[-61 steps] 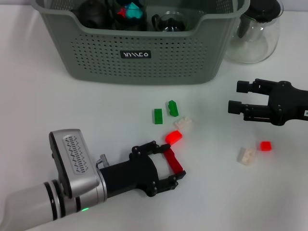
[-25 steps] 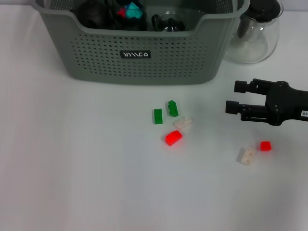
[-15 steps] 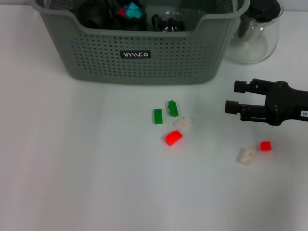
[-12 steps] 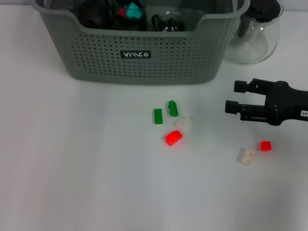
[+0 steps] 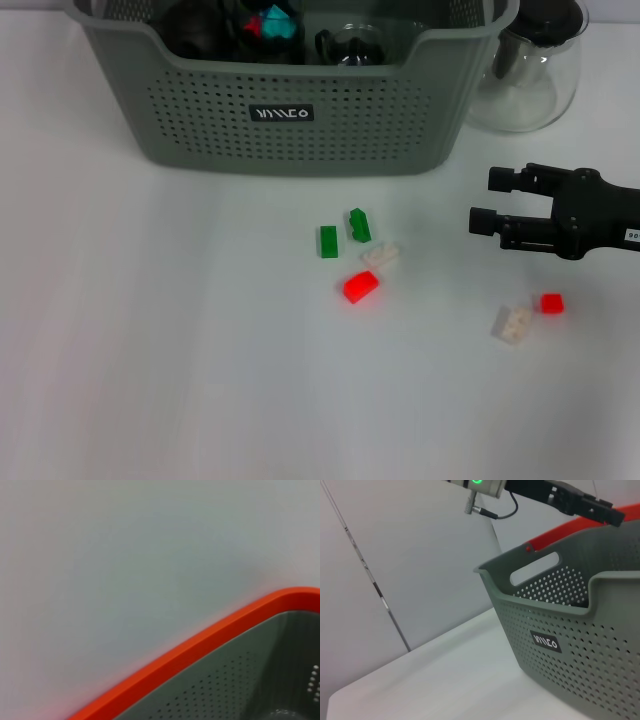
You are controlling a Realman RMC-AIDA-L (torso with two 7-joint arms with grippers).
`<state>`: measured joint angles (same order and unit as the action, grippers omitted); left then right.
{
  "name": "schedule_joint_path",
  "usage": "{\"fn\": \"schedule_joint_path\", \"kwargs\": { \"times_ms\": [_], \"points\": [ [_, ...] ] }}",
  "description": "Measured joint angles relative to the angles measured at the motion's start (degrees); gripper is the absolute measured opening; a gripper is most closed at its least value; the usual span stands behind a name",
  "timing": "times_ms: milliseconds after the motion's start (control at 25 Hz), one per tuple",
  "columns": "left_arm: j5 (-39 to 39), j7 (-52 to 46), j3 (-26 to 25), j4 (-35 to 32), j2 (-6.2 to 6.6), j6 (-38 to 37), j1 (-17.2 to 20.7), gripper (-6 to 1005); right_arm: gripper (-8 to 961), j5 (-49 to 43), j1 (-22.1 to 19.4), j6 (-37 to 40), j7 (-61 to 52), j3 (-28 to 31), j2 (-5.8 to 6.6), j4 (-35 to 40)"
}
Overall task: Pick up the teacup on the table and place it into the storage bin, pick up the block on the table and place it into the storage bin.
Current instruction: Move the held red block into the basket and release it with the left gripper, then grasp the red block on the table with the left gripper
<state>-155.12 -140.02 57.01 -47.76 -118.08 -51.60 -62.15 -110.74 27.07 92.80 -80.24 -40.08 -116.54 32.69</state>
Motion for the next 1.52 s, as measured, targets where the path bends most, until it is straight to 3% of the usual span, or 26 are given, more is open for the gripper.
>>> {"fn": "schedule_joint_path", "kwargs": {
  "times_ms": [480,600,680,800,920,1000,1120,1240,1520],
  "points": [
    [0.36,0.06,0.03,-0.91,-0.03,-0.87,0.6,831,834,0.0,0.08,0.03,0.0,0.0,0.0,0.0],
    [3.03,0.59,-1.19,-5.37,-0.99,-1.08,2.75,848,834,-0.01,-0.06,0.1,0.0,-0.01,0.0,0.0],
    [9.06,3.26,-2.65,-13.87,-3.1,-2.06,7.88,847,834,-0.02,-0.08,0.23,0.0,0.08,0.0,0.0],
    [26.16,11.57,-3.22,-29.2,-5.73,-5.48,18.41,846,834,-0.01,-0.08,0.32,0.0,0.22,0.0,0.0],
    [49.12,20.41,-3.61,-37.99,-5.81,-15.53,28.77,844,833,0.0,-0.06,0.06,0.0,0.28,0.0,0.0],
    [57.81,25.6,-4.87,-39.03,-5.71,-22.95,33.4,843,833,0.0,-0.04,0.01,0.0,0.39,0.0,0.0],
    [65.26,35.9,-6.87,-36.29,-5.97,-34.15,40.09,843,833,0.0,0.06,0.0,0.0,0.53,0.0,0.0],
    [64.32,44.88,-7.3,-28.02,-6.12,-39.83,44.44,843,832,0.12,0.13,0.02,0.0,0.53,0.0,0.0],
    [55.39,74.14,-7.92,0.59,-5.99,-41.85,46.06,844,834,0.54,0.3,0.24,0.11,0.78,-0.12,0.01]
  ]
}}
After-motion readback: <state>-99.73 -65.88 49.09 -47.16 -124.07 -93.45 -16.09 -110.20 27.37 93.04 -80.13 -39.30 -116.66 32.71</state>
